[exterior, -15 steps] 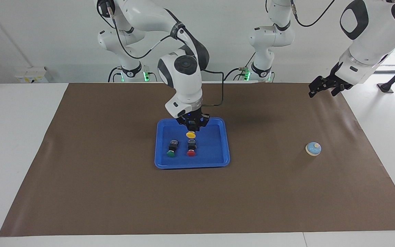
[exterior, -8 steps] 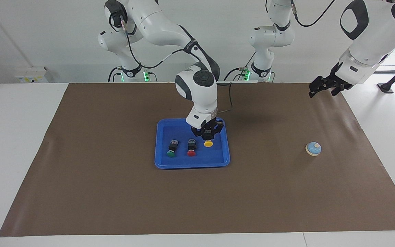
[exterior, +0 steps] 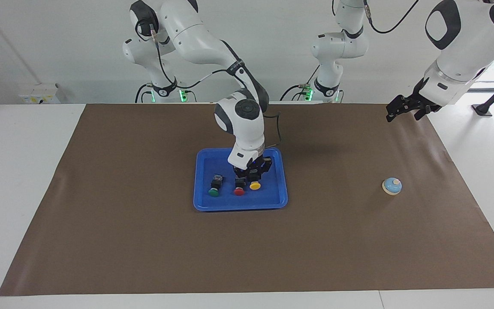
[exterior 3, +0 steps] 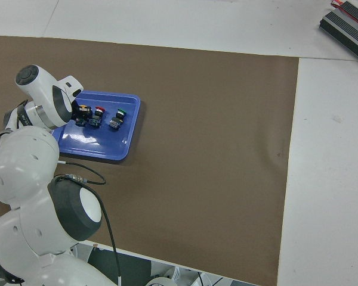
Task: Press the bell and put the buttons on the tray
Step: 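Carry the yellow button into the tray and release it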
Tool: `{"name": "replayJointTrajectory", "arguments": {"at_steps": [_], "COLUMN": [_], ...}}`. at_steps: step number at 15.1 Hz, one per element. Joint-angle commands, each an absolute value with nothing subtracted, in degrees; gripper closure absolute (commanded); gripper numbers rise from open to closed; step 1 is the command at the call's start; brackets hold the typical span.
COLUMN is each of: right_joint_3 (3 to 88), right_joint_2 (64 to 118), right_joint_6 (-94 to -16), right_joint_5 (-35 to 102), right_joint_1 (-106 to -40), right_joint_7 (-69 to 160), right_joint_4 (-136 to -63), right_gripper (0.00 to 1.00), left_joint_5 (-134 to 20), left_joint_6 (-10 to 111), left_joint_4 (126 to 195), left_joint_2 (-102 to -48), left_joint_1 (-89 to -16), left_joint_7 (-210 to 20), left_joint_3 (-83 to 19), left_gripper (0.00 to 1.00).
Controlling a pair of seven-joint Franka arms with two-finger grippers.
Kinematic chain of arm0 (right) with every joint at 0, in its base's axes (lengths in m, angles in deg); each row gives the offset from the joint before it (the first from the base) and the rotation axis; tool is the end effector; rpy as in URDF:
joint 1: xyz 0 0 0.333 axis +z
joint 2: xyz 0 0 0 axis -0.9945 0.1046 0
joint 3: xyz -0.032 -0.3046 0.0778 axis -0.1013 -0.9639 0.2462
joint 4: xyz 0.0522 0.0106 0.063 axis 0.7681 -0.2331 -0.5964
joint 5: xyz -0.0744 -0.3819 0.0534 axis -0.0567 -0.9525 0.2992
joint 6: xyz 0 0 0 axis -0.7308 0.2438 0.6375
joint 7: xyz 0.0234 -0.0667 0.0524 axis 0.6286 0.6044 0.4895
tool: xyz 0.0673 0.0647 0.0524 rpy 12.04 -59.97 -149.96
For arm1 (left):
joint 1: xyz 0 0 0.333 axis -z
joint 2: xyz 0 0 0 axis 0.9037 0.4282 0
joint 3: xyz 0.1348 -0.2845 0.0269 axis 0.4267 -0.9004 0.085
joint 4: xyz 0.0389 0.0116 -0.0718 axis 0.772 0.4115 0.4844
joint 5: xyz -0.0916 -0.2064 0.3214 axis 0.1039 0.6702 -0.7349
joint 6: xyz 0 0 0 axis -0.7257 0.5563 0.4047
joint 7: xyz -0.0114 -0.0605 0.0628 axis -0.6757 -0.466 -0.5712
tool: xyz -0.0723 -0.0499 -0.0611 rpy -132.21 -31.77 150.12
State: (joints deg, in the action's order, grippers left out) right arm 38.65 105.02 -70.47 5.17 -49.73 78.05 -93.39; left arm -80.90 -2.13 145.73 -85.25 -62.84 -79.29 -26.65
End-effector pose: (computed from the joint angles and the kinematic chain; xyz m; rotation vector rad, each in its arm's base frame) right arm 0.5597 0.3906 0.3080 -3.0491 -0.2507 -0.1174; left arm 0.5422 0.0035 0.5859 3.1091 0.0075 -0.2252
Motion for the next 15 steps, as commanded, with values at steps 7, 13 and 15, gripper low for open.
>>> {"name": "replayJointTrajectory", "arguments": {"at_steps": [7, 13, 15], "right_joint_3": [39.03, 39.03, 39.03], "right_joint_2": [106.25, 106.34, 106.25], "right_joint_6": [-72.53, -73.41, -72.54], "right_joint_5": [7.37, 7.19, 7.28], "right_joint_1": [-48.14, -46.65, -46.21], "right_joint_7": [82.13, 85.49, 87.24], "right_joint_4": [-92.66, -92.57, -91.96], "right_gripper": [1.00, 0.00, 0.00], "left_joint_5": [-80.91, -80.91, -80.91], "left_joint_6": [-3.14, -3.14, -3.14], "left_joint_4": [145.18, 145.17, 145.17], "left_joint_2": [-85.13, -85.13, -85.13], "left_joint_1": [-63.50, -63.50, -63.50], "left_joint_7": [-79.64, -79.64, -79.64], "left_joint_3": [-27.07, -26.98, -27.07], "left_gripper": [0.00, 0.00, 0.00]}}
